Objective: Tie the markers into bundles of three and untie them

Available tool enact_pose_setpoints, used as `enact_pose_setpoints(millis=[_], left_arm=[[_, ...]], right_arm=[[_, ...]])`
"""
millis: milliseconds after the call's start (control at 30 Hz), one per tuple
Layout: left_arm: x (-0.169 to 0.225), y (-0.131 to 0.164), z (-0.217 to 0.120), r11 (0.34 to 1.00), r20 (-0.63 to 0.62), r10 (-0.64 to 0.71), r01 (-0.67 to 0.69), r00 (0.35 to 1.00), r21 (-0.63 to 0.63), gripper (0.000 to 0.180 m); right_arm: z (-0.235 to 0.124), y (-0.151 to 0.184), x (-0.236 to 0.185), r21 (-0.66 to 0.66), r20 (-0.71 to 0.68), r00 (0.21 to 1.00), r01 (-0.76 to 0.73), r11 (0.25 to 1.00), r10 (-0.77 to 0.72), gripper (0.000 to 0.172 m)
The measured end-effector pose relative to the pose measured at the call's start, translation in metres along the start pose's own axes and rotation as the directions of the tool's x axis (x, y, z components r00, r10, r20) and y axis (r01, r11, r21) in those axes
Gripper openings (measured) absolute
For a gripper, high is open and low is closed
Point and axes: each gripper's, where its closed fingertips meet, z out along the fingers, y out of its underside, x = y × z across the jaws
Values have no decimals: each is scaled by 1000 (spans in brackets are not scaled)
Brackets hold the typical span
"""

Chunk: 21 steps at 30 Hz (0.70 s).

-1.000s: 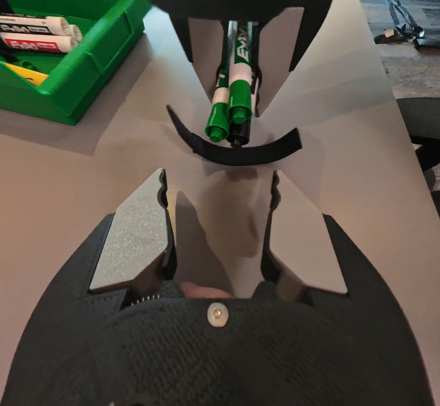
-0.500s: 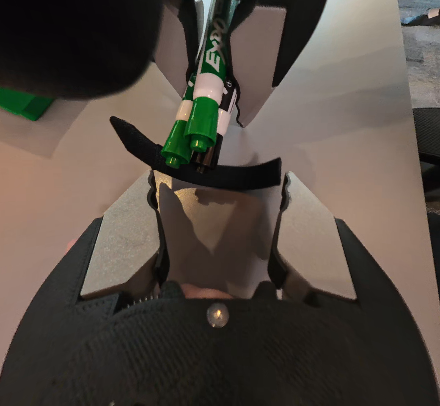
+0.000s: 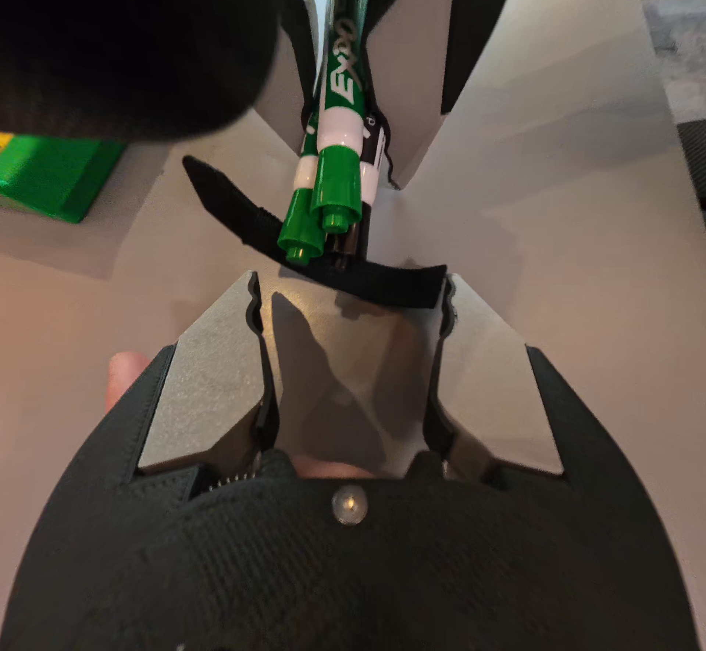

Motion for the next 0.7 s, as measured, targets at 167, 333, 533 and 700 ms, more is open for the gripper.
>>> enact_pose_setpoints(millis=[167,333,533,700], left_arm=[[-6,10,-7,993,-6,116,-116,993,-8,84],[-2,11,-12,985,-40,171,-170,985,16,80],[-2,12,-17,968,-23,249,-248,968,37,71],[-5,9,-19,947,-43,314,-309,949,86,66]], right_arm=[[0,0,0,-7,2,1000,1,1000,-1,37],[0,0,0,11,13,1000,-11,1000,11,37],[0,0,0,-7,8,1000,-9,1000,9,37],[0,-1,0,-19,-10,1000,-9,1000,9,37]])
